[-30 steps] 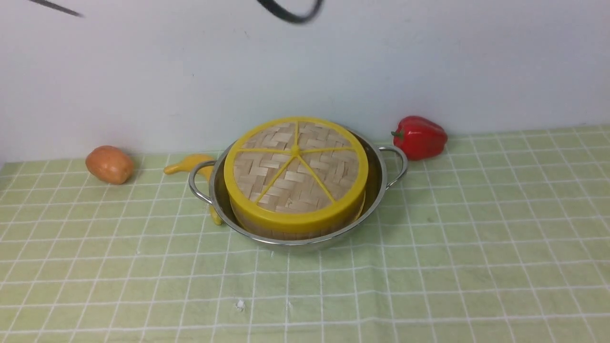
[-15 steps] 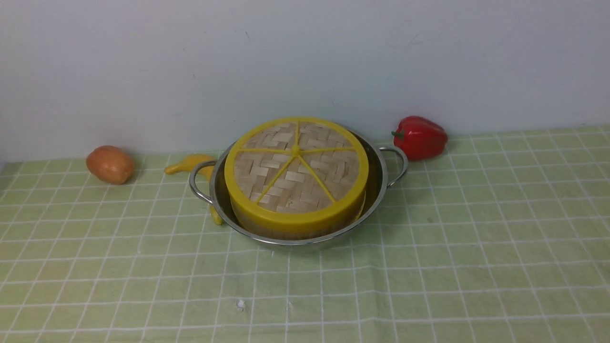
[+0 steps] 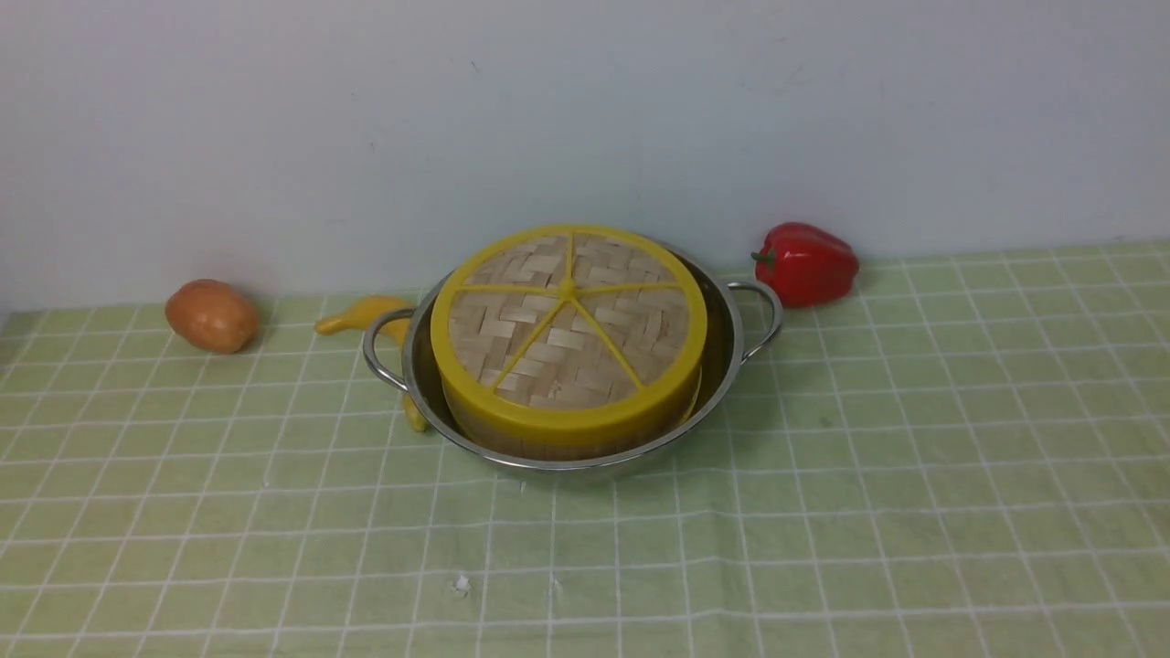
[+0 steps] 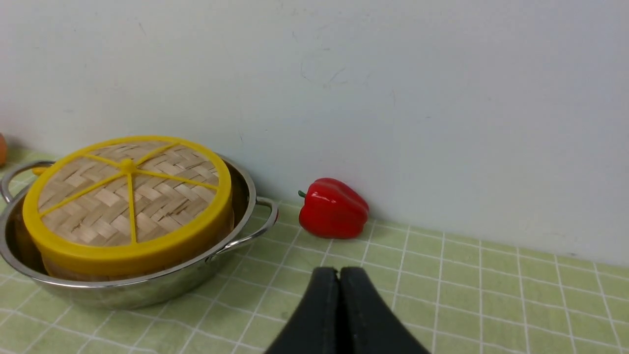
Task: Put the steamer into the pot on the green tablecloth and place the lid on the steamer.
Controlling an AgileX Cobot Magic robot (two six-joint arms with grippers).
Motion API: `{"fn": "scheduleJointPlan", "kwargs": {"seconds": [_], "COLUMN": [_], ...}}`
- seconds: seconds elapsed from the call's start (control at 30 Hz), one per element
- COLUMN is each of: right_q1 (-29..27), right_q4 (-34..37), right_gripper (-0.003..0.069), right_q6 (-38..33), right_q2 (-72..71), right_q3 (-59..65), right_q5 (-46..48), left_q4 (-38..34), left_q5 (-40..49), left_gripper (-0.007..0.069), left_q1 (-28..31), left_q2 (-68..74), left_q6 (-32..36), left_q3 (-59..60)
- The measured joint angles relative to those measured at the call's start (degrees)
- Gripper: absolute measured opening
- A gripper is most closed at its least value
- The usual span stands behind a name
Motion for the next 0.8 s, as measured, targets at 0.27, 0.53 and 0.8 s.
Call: {"fn": "scheduleJointPlan", "kwargs": {"seconds": [0.27,0.53,0.8], "right_q1": [0.0,0.0,0.0], "right_q4": [0.1,0.2,0.2], "right_gripper": [0.0005,0.0024,0.0042], "right_q6": [0.0,0.0,0.0], "right_q2": [0.0,0.0,0.0], "right_q3": [0.0,0.0,0.0], "right_q5": [-0.1,-0.1,-0.2], "left_q4": [-0.7,-0.8,2.3], "left_q5": [-1.3,-1.9,-5.0], "left_gripper": [0.0001,0.0020,0.0032], "left_q1": [0.0,0.7,18.1], "left_q2": [0.1,0.1,-6.1], "left_q6": [-1.7,-1.7,-0.9], "left_q3": [1.5,1.8,8.7]}}
